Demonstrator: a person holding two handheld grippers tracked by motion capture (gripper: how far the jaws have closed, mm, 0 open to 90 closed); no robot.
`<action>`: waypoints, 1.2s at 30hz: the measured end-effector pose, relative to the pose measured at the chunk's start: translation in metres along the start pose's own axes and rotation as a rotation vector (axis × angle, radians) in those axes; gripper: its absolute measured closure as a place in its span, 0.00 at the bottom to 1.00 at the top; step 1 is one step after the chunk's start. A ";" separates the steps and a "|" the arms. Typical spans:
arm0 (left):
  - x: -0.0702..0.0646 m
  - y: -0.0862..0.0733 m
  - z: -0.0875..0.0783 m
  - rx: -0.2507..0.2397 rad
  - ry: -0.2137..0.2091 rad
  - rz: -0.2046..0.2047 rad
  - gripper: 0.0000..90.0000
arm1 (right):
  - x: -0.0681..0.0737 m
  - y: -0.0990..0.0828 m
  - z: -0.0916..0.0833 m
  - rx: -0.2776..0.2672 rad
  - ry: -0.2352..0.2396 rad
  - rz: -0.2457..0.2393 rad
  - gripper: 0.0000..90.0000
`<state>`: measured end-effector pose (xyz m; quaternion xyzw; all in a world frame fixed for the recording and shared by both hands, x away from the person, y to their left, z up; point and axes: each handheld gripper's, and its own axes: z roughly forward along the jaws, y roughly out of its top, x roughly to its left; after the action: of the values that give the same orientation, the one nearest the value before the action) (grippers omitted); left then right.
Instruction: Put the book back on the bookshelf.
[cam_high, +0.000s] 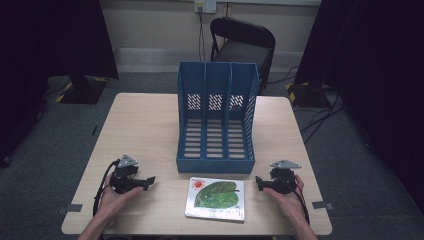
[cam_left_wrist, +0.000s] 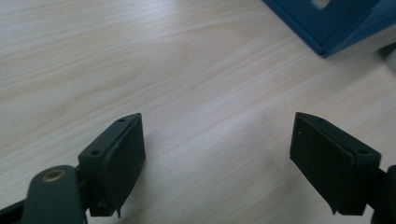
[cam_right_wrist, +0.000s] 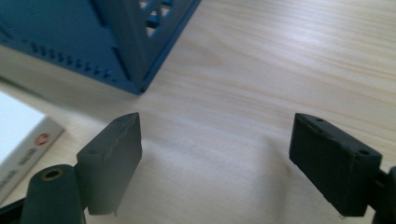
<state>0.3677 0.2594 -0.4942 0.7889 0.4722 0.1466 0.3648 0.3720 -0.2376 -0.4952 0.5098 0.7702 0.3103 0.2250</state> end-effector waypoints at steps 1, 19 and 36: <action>-0.002 0.001 -0.002 0.001 -0.011 0.005 0.21 | 0.001 0.000 -0.002 0.003 0.015 0.002 0.20; -0.053 0.019 -0.008 0.008 -0.229 0.074 0.34 | 0.031 -0.010 -0.044 -0.018 0.203 -0.014 0.29; -0.097 0.016 0.027 0.004 -0.333 0.151 0.43 | 0.069 -0.003 -0.017 0.051 0.352 -0.101 0.30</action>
<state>0.3439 0.1597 -0.4905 0.8363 0.3449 0.0397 0.4244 0.3326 -0.1787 -0.4876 0.4138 0.8300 0.3633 0.0890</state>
